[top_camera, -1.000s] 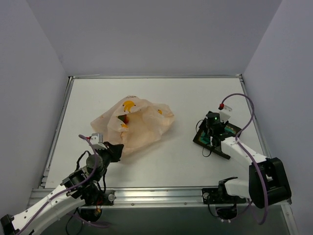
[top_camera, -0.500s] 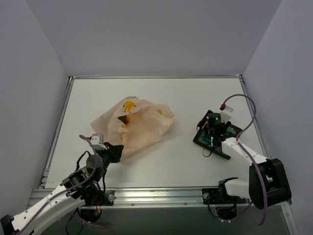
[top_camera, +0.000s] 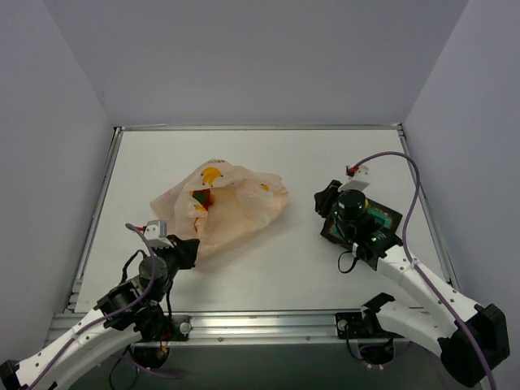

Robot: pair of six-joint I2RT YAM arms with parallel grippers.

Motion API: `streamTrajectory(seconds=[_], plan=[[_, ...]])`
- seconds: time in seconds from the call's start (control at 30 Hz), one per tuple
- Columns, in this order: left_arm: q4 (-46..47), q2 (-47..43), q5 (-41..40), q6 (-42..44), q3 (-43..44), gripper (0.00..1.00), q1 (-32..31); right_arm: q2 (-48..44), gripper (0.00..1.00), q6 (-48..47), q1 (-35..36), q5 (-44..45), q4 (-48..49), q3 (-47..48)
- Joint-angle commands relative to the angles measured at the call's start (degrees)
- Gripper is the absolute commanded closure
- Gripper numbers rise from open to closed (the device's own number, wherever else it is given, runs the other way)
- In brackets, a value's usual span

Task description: Take the fake fruits out of the plastic bag

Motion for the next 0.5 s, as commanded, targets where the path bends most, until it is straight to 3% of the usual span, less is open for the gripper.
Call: streamTrajectory(seconds=[0.0,0.13,0.3,0.47], plan=[[-4.17,-2.28,-3.98,0.07,3.7,0.98,0.42,2.28,0.84,-1.19,7.73,-6.35,5.29,2.68],[-7.34,-4.74,-6.35,-0.72,4.49,0.98,0.33,13.08,0.85,-4.25,23.18,-6.36,18.2,5.39],[-14.97,-3.87,-9.69,-2.82,7.47,0.98,0.33,33.45,0.87,-5.41,29.63,-6.26,29.0,14.27],[-21.4,-6.84,-14.53,-7.66,8.44,0.97,0.33,47.11,0.86,-5.67,32.89,-4.78,35.54,24.11]])
